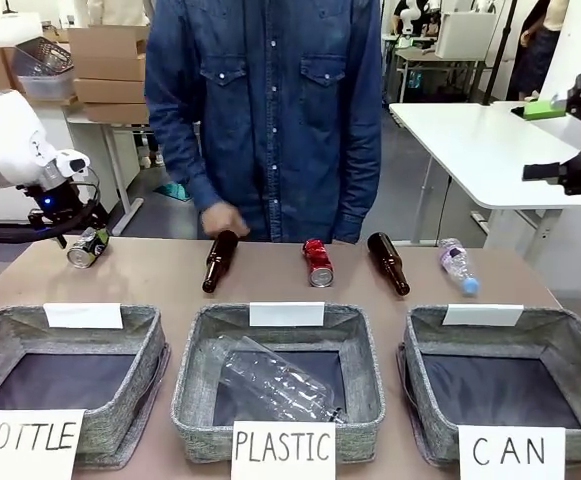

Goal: Sort the can waste into the basket.
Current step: Pick up the can waste from the table and place it in the right Fabric basket.

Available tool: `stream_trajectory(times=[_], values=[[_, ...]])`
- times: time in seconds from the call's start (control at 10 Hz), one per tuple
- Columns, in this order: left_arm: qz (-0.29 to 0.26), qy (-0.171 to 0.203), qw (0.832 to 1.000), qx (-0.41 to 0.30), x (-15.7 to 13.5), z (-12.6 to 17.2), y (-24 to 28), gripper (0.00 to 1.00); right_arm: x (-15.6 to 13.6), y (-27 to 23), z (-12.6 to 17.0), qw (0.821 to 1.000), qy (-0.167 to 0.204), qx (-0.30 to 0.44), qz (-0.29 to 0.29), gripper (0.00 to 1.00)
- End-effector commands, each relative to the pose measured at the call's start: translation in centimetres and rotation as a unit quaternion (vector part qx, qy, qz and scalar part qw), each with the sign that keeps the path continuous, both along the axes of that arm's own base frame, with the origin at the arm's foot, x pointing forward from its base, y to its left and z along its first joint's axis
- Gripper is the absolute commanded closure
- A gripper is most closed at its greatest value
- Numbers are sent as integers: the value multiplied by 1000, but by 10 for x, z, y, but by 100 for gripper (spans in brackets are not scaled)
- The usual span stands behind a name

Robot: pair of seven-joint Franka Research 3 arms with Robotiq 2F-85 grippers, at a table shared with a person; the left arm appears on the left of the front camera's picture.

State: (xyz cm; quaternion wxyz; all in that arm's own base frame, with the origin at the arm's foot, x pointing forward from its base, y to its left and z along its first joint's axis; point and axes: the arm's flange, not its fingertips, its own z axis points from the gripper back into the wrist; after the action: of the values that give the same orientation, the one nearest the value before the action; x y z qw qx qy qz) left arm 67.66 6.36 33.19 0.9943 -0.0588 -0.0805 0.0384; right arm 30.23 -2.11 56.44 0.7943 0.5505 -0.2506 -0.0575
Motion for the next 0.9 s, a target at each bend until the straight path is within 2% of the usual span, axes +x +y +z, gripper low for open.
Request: stream_trajectory(times=[0.0,0.2,0.3,0.4,0.5,0.6,0.8], values=[[-10,13,1000,8,14,-1,-2,0,4,3,0,1000,-17,4,3,0],[-11,18,1000,7,15,-2,0,0,4,3,0,1000,-17,4,3,0],[-13,26,1000,7,14,-1,-1,36,4,3,0,1000,-17,4,3,0],[-21,36,999,1,14,-2,0,60,4,3,0,1000,-17,4,3,0],[-26,35,999,1,14,-2,-1,95,4,3,0,1000,-17,4,3,0],[-28,35,999,5,15,-3,-1,100,4,3,0,1000,-17,4,3,0],[-33,37,999,9,16,-5,-1,100,4,3,0,1000,-17,4,3,0]])
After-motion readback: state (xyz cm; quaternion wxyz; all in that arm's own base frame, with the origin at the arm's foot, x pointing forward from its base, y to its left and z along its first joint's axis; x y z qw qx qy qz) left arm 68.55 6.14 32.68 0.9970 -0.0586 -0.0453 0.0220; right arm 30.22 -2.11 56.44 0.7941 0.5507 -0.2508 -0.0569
